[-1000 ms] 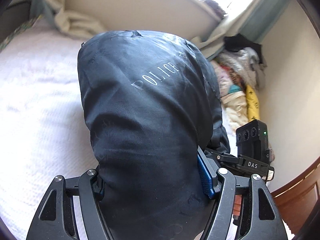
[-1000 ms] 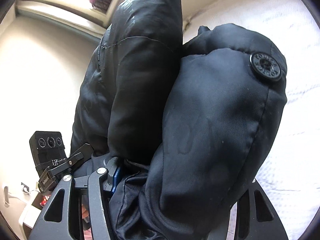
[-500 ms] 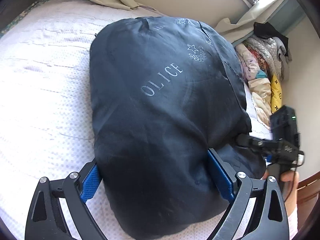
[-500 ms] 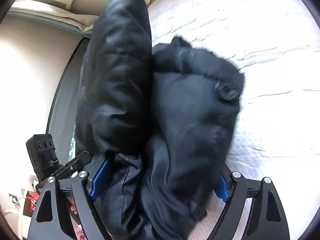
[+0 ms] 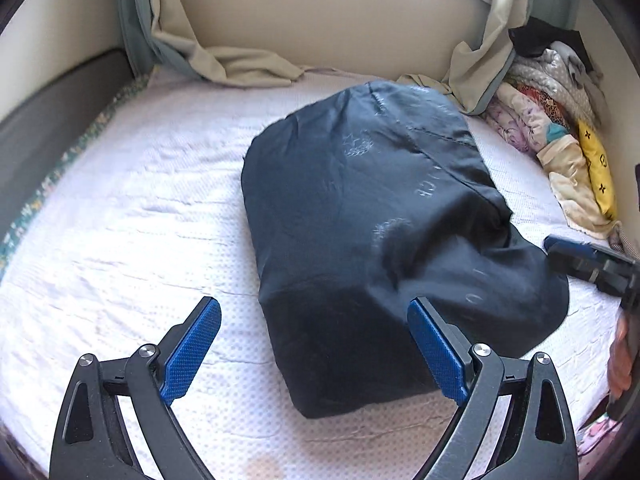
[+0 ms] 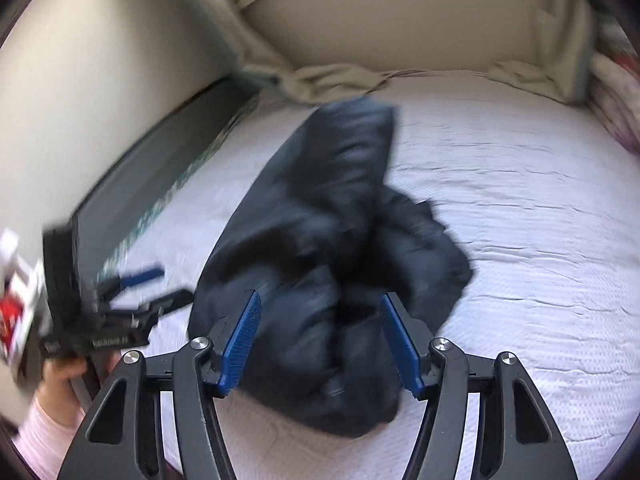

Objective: Fold large clothes
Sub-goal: 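Open both tools and pull them back from the folded jacket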

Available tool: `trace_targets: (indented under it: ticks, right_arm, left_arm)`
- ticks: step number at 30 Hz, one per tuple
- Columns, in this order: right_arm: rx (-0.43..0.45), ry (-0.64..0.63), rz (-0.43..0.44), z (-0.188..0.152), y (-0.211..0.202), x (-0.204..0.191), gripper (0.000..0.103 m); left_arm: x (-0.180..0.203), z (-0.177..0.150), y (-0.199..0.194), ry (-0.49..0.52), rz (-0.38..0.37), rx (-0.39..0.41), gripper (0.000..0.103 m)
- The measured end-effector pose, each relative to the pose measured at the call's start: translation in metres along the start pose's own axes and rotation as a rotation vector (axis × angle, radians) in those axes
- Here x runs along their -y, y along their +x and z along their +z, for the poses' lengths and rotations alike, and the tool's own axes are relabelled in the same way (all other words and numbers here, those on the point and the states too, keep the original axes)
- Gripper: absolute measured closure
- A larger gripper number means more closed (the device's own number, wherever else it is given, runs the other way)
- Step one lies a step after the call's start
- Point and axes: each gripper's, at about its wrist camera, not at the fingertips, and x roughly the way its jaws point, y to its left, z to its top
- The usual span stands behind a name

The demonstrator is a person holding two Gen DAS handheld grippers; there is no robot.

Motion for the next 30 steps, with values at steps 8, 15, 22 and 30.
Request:
trace_targets:
  ticks: [8,15,22,30]
  right_arm:
    - [-0.196,-0.084,-0.182,-0.038,0.08,-0.029,0.046]
    - [-0.208,0.033,-0.16,-0.048,0.09,-0.004,0.038]
    - [-0.097,0.133,-0.154,-0.044,0.021,-0.02,0.012]
    - [0.092,0.07,-0.271,-0.098,-0.056,-0.062,0.0]
  left_arm:
    - [0.023,-0.015,-0.032,0.039,0.035,0.049,0.004]
    - [0.03,-0.041,-0.058,0.019,0.05,0.087,0.001]
    - [0.036,-0.06,-0.078,0.023,0.103,0.125,0.001]
    - [0.049,-0.082,-0.084,0.028,0.068,0.124,0.001]
